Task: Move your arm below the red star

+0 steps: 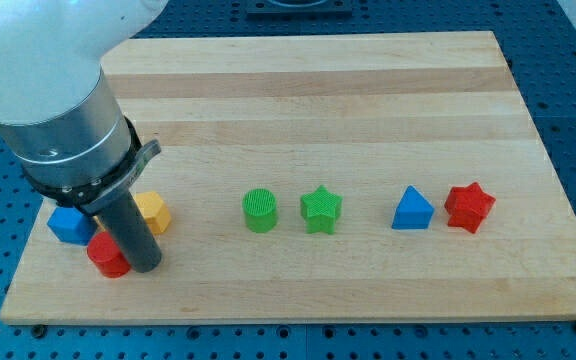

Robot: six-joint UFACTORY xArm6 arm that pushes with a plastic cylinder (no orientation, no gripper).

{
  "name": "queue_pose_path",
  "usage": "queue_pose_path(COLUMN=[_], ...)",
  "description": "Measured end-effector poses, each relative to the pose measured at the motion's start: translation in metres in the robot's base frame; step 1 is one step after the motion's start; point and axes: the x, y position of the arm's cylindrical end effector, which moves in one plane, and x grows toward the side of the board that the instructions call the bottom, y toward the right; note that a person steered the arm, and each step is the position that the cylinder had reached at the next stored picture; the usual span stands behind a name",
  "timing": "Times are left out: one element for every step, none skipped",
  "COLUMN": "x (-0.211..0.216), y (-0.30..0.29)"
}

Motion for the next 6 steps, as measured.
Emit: queue_pose_path(x=[0.001,0.025,0.018,0.018,0.009,-0.017], y=[-0.001,0.051,0.109,0.137,0.147,0.221])
